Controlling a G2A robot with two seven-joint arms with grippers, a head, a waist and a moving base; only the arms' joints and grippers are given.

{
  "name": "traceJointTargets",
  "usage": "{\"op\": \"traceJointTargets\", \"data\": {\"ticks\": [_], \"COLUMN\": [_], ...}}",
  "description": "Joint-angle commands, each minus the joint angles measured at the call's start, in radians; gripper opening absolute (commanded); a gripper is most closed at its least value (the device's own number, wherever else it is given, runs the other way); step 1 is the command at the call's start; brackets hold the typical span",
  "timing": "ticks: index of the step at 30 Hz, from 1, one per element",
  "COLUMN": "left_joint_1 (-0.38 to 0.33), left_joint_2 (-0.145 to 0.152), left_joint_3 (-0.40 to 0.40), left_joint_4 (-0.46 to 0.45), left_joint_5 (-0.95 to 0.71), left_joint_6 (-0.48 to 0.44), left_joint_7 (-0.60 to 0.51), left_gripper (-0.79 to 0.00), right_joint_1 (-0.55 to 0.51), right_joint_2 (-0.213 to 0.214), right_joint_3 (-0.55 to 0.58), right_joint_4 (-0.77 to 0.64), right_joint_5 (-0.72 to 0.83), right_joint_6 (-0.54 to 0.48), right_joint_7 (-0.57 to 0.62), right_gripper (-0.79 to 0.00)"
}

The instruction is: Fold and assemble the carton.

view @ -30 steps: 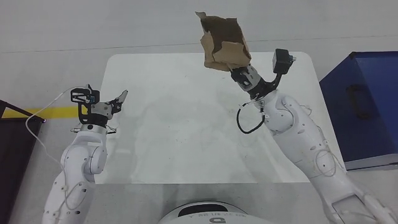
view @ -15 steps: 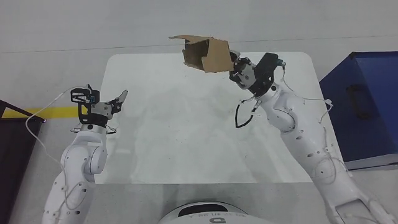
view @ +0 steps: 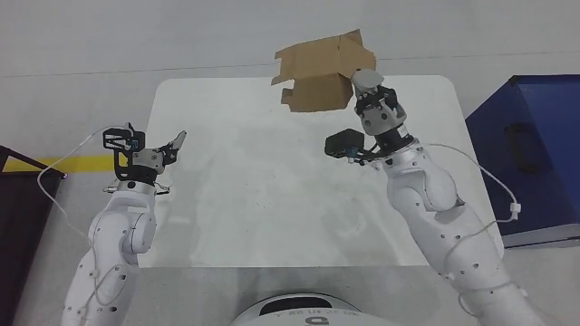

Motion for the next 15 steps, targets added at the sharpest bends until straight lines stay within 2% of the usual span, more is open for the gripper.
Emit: {"op": "traceJointTargets", "data": {"ticks": [1,3,5,8,9,12,15], "left_joint_1": [0.000,0.000,0.000,0.000,0.000,0.000,0.000], "left_joint_2": [0.000,0.000,0.000,0.000,0.000,0.000,0.000], "left_joint_3": [0.000,0.000,0.000,0.000,0.000,0.000,0.000], "left_joint_4": [0.000,0.000,0.000,0.000,0.000,0.000,0.000], "left_joint_5": [0.000,0.000,0.000,0.000,0.000,0.000,0.000], "left_joint_6": [0.000,0.000,0.000,0.000,0.000,0.000,0.000], "left_joint_7": [0.000,0.000,0.000,0.000,0.000,0.000,0.000], "left_gripper": [0.000,0.000,0.000,0.000,0.000,0.000,0.000], "right_joint_1": [-0.011,-0.021,-0.029,-0.033,-0.038,-0.032,-0.023], "right_joint_2": [-0.003,-0.007,-0.012,-0.021,-0.024,-0.030,-0.033], "right_joint_3": [-0.007,-0.018,-0.035,-0.055,-0.067,-0.074,-0.033], "right_joint_4": [-0.011,-0.014,-0.017,-0.016,-0.017,-0.018,-0.005], "right_joint_5": [-0.229,-0.392,-0.491,-0.530,-0.497,-0.158,0.368], "right_joint_6": [0.069,0.110,0.133,0.147,0.147,0.110,-0.015], "right_joint_7": [0.068,0.129,0.180,0.217,0.215,0.121,-0.057], "right_gripper": [-0.785,-0.785,-0.785,-0.785,-0.785,-0.785,-0.785]}}
